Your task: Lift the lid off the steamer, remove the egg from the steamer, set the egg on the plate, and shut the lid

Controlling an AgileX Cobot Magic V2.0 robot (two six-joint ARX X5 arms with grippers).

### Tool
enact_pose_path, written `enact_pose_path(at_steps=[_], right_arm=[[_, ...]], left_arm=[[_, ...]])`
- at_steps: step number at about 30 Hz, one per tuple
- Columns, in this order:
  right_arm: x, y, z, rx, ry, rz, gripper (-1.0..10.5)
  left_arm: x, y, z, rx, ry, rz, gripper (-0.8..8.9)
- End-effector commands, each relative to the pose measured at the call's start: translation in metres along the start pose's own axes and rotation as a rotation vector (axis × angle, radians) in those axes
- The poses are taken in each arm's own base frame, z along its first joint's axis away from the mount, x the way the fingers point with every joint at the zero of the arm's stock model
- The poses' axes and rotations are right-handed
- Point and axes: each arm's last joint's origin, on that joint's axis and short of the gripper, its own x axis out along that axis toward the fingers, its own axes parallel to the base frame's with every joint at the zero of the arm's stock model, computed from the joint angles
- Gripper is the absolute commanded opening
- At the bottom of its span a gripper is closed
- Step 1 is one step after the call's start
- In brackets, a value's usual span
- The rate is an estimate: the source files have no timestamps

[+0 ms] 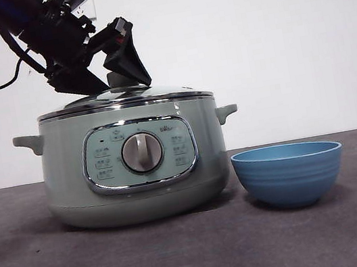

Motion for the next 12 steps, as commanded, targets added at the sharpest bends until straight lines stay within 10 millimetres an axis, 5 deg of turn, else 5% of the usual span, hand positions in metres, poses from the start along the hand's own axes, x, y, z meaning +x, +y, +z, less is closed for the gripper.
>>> enact_pose_path(at_steps=[1, 5, 11, 12], right_arm=[[-0.0005, 0.0007, 0.0014, -0.010, -0.007, 0.001, 5.4], [-0.0005, 0.0006, 0.0014, -0.010, -0.006, -0.001, 5.4], [-0.0005, 0.0006, 0.0014, -0.011, -0.006, -0.002, 5.4], [-0.0005, 0.0006, 0.0014, -0.011, -0.006, -0.002, 5.4]], left_arm=[[0.0023, -0.0008, -0.0023, 0.009, 0.011, -0.006, 3.28], [0.0023, -0.0008, -0.0023, 0.005, 0.012, -0.007, 1.51], [0.0022, -0.0010, -0.0040, 0.000, 0.029, -0.009, 0.99], [0.0022, -0.0010, -0.0041, 0.001, 0.030, -0.009, 0.19]])
